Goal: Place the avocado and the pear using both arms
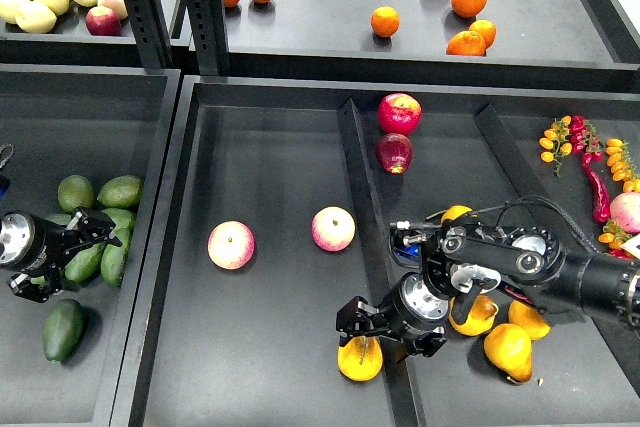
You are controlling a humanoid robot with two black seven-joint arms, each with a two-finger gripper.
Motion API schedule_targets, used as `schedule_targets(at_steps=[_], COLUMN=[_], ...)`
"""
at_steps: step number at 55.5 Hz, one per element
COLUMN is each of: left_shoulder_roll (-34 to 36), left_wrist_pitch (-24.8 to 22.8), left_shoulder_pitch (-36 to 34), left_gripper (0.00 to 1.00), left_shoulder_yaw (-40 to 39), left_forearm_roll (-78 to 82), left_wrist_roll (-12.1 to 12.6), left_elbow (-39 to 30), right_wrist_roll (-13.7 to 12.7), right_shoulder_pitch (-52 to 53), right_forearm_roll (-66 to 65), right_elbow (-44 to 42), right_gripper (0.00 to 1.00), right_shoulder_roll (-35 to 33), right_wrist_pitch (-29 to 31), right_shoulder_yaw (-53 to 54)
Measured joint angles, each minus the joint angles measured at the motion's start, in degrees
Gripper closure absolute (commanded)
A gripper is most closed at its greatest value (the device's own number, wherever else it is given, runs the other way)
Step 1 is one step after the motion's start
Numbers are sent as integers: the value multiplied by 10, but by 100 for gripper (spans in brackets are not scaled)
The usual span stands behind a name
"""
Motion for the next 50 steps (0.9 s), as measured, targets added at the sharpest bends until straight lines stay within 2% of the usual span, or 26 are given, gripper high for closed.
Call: schedule_targets(at_steps=[50], left_shoulder_roll=[2], left_wrist_pitch=[0], left_shoulder_pitch=[9], left_gripper=[0], left_shoulder_yaw=[-8], left_forearm_roll=[0], left_wrist_roll=[0], left_elbow=[-5], right_wrist_roll=[0], right_shoulder_pitch=[-34], right_forearm_roll=[-18], right_elbow=[-52], right_gripper=[1], right_shoulder_roll=[23], right_wrist_pitch=[0], right_shoulder_yaw=[13])
